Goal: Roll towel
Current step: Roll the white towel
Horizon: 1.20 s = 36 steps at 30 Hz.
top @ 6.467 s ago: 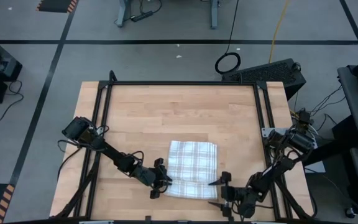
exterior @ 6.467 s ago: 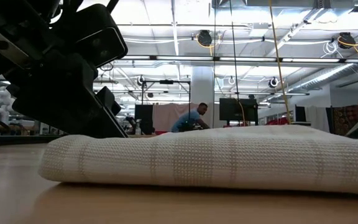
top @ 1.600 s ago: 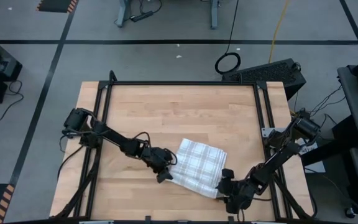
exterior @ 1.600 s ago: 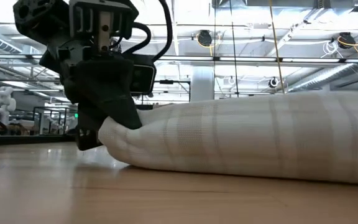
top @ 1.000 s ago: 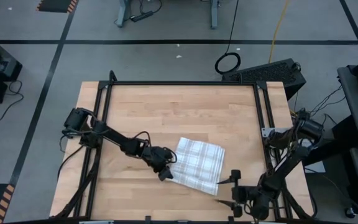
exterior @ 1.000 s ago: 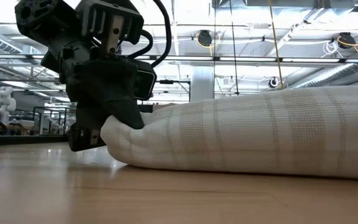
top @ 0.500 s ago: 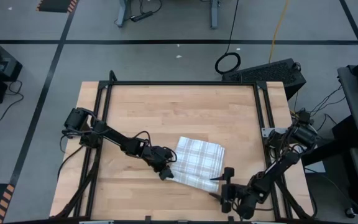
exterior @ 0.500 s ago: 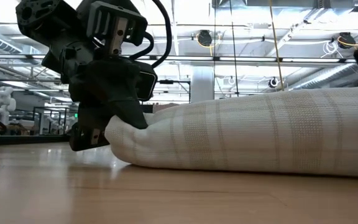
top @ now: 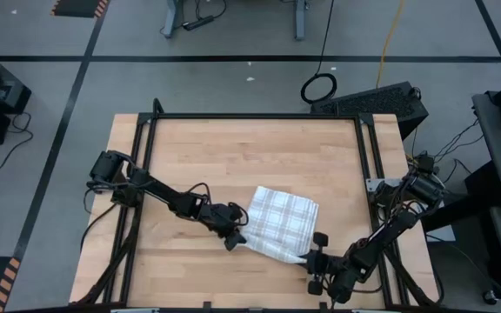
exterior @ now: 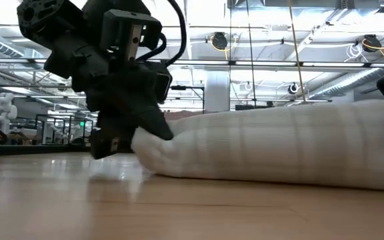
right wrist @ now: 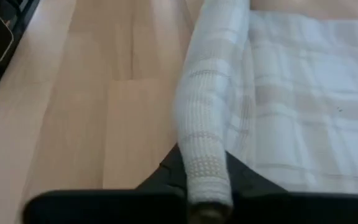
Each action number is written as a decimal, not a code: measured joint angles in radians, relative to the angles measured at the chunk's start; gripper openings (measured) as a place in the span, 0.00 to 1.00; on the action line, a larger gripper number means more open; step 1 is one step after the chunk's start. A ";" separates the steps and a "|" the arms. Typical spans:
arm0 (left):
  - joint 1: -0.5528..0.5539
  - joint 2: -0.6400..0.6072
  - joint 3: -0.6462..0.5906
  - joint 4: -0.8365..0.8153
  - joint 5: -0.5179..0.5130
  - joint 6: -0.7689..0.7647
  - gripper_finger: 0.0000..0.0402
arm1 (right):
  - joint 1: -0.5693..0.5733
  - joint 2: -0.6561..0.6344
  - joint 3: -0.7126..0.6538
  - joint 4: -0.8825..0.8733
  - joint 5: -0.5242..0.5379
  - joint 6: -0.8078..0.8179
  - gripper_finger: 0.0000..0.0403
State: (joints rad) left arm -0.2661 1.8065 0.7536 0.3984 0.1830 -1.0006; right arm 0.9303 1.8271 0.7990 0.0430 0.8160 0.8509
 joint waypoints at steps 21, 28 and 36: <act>-0.196 -0.147 0.000 -0.042 -0.305 0.610 0.68 | 0.011 0.000 0.000 -0.083 0.023 0.294 0.02; -0.353 -0.009 0.000 0.127 -0.675 0.885 0.83 | 0.009 0.000 0.000 -0.081 0.024 0.364 0.02; -0.363 0.172 0.000 0.288 -0.754 1.081 0.83 | 0.006 0.000 0.000 -0.083 0.022 0.393 0.02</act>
State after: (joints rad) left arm -0.6289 1.9783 0.7540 0.6867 -0.5709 0.0801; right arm 0.9367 1.8271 0.7986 -0.0402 0.8379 1.2437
